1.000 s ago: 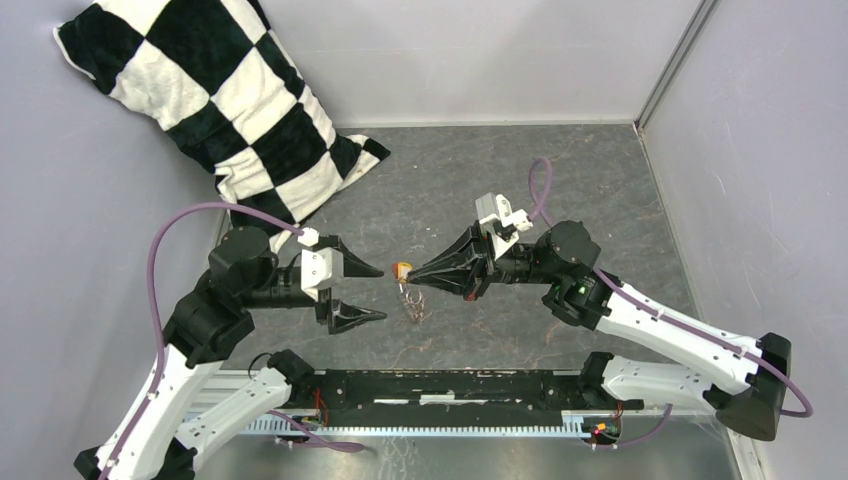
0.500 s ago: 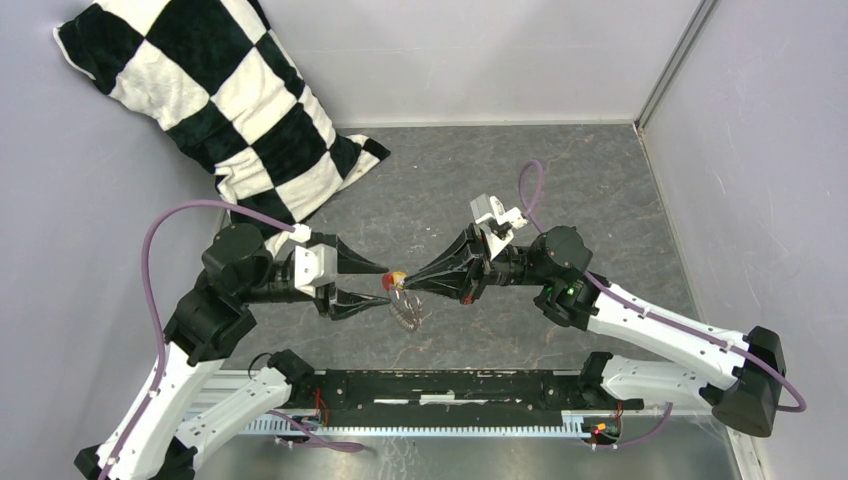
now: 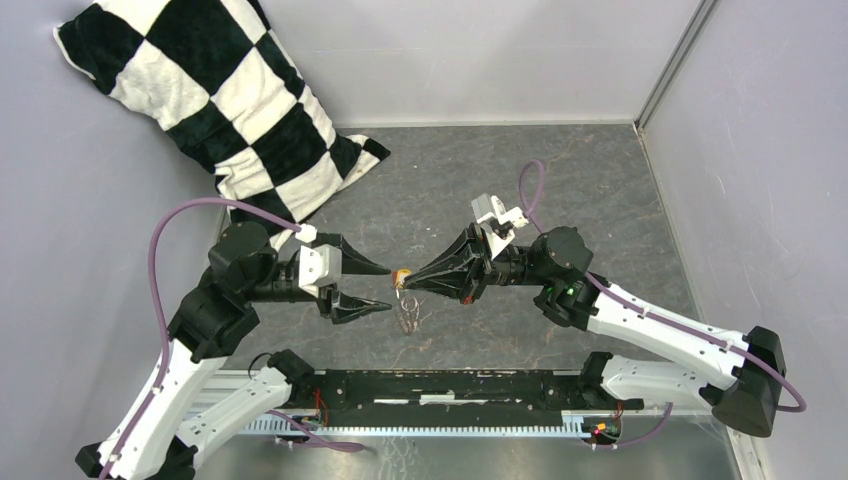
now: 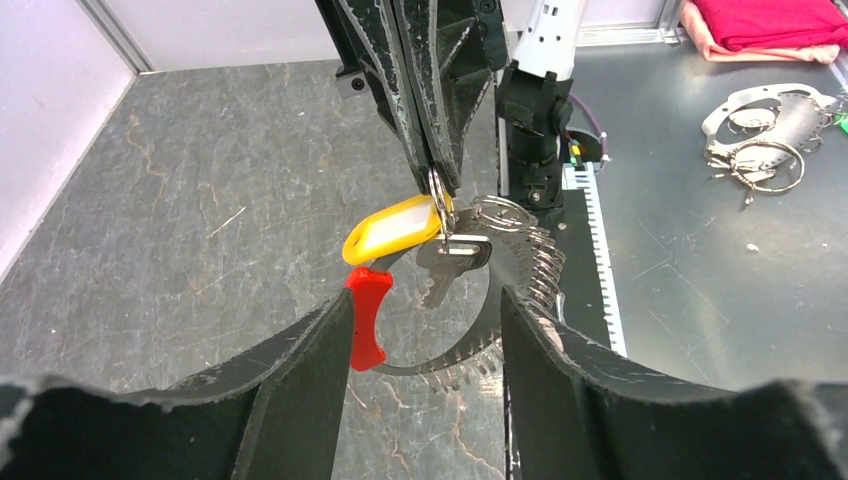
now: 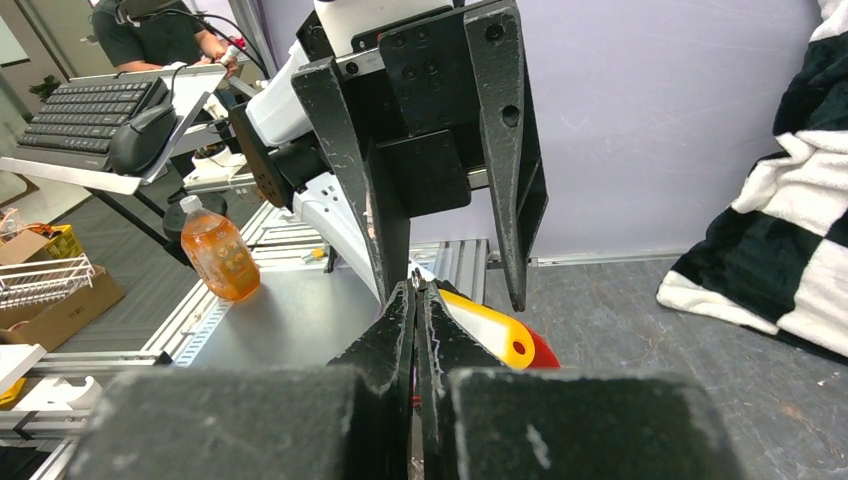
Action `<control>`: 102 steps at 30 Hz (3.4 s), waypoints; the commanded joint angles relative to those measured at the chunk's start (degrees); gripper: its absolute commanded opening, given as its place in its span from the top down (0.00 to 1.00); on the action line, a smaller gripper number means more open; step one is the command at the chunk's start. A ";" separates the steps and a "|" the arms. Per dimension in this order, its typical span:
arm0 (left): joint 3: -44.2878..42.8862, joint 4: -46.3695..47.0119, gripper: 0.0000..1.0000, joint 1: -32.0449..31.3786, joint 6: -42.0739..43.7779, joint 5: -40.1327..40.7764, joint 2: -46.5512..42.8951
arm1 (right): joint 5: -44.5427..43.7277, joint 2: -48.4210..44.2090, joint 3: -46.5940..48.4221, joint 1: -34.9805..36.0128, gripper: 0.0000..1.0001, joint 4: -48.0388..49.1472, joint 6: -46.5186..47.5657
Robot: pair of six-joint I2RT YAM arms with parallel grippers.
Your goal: Put the keys on the keyring
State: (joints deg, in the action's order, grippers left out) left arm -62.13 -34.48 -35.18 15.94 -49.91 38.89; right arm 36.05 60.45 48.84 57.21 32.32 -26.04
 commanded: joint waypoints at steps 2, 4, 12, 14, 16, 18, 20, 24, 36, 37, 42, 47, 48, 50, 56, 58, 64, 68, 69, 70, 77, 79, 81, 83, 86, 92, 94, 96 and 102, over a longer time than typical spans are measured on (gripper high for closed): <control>-0.02 -1.64 0.40 -0.15 2.93 -1.07 -0.72 | -0.19 -0.37 1.06 -0.25 0.99 2.68 -0.83; -0.01 -1.72 0.42 -0.15 2.94 -0.94 -0.91 | -0.10 -0.27 1.43 -0.27 0.99 2.49 -0.87; -0.16 -1.74 0.44 -0.20 3.13 -1.48 -0.60 | -0.37 -0.23 1.61 -0.21 0.99 2.84 -1.40; -0.42 -1.76 0.46 -0.15 3.11 -1.74 -0.36 | -0.36 -0.36 1.46 -0.29 0.99 3.05 -1.51; -0.68 -1.73 0.50 -0.15 2.87 -1.97 -0.02 | -0.50 -0.46 1.17 -0.25 0.99 3.32 -1.76; -0.84 -1.73 0.52 -0.15 2.63 -2.24 0.11 | -0.46 -0.38 1.01 -0.28 0.99 3.50 -1.88; -0.81 -1.73 0.52 -0.15 2.44 -2.42 0.06 | -0.44 -0.38 0.91 -0.23 0.99 3.88 -1.98; -0.63 -1.73 0.52 -0.15 2.34 -2.30 -0.18 | -0.39 -0.39 0.68 -0.21 0.99 3.91 -1.91; -0.90 -0.21 0.44 -0.15 0.24 -2.29 -0.32 | -0.51 -0.14 -0.72 -0.40 0.99 6.67 -3.12; -0.81 0.30 0.43 -0.15 -0.33 -2.46 -0.43 | -0.46 -0.06 -0.85 -0.31 0.99 7.29 -3.52; -0.84 0.98 0.42 -0.15 -1.13 -3.38 -0.49 | -0.04 0.14 -0.93 -0.36 0.99 8.27 -4.32; -1.47 2.42 0.42 -0.15 -1.99 -3.04 -0.36 | 0.41 0.42 -0.94 -0.36 0.99 8.31 -4.56; -1.50 2.92 0.42 -0.15 -2.36 -2.77 -0.40 | 0.55 0.50 -0.95 -0.34 0.99 8.22 -4.55; -1.71 3.60 0.43 -0.15 -2.85 -2.80 -0.33 | 0.60 0.57 -0.85 -0.31 0.99 7.96 -4.54; -2.24 4.25 0.57 -0.15 -3.21 -3.83 0.18 | 0.69 0.68 -0.85 -0.35 0.99 7.30 -4.38; -2.30 4.27 0.62 -0.15 -3.01 -4.17 0.26 | 0.82 0.98 -0.76 -0.35 0.99 7.17 -4.46; -2.38 4.30 0.69 -0.15 -2.91 -4.73 0.30 | 1.38 1.86 -0.50 -0.36 0.99 7.02 -5.07; -2.47 4.32 0.69 -0.16 -2.80 -4.82 0.65 | 2.00 2.31 -0.32 -0.43 0.99 6.99 -5.35; -2.47 4.30 0.69 -0.16 -2.70 -4.94 0.70 | 2.09 2.42 -0.32 -0.39 0.99 6.93 -5.49; -2.43 4.27 0.69 -0.15 -2.59 -5.08 0.66 | 2.30 2.48 -0.32 -0.35 0.99 6.89 -5.64; -2.30 3.60 0.81 -0.15 -1.78 -5.24 0.48 | 2.38 1.99 -0.75 -0.41 0.99 7.24 -6.06; -2.22 3.46 0.83 -0.16 -1.75 -5.26 0.46 | 2.36 2.05 -1.06 -0.36 0.99 8.12 -6.78; -2.21 3.40 0.85 -0.15 -1.57 -5.25 0.40 | 2.31 2.26 -1.44 -0.32 0.99 9.26 -7.78; -2.21 3.45 0.86 -0.15 -1.19 -5.28 0.39 | 1.94 2.47 -1.95 -0.36 0.99 10.76 -8.89; -2.08 3.45 0.89 -0.15 -0.19 -4.96 0.26 | 0.91 2.84 -2.90 -0.39 0.99 14.36 -11.45; -2.09 3.45 0.93 -0.15 3.07 -3.78 -0.39 | -2.14 3.58 -4.65 -0.20 0.99 19.86 -15.09; -2.27 3.45 0.93 -0.15 4.07 -3.42 -0.40 | -3.09 3.89 -5.04 -0.14 0.99 21.01 -15.75; -2.22 3.44 0.94 -0.18 4.90 -3.42 -0.42 | -4.32 4.06 -5.48 0.05 0.99 22.26 -16.36; -1.53 3.41 0.98 -0.16 8.02 -2.81 -1.21 | -7.61 4.07 -6.20 0.93 0.99 23.57 -16.66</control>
State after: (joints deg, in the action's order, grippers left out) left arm -62.52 -32.42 -35.18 19.16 -53.21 38.54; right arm 32.69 64.88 42.89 57.52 50.09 -41.60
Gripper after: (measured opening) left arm 0.036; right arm 0.014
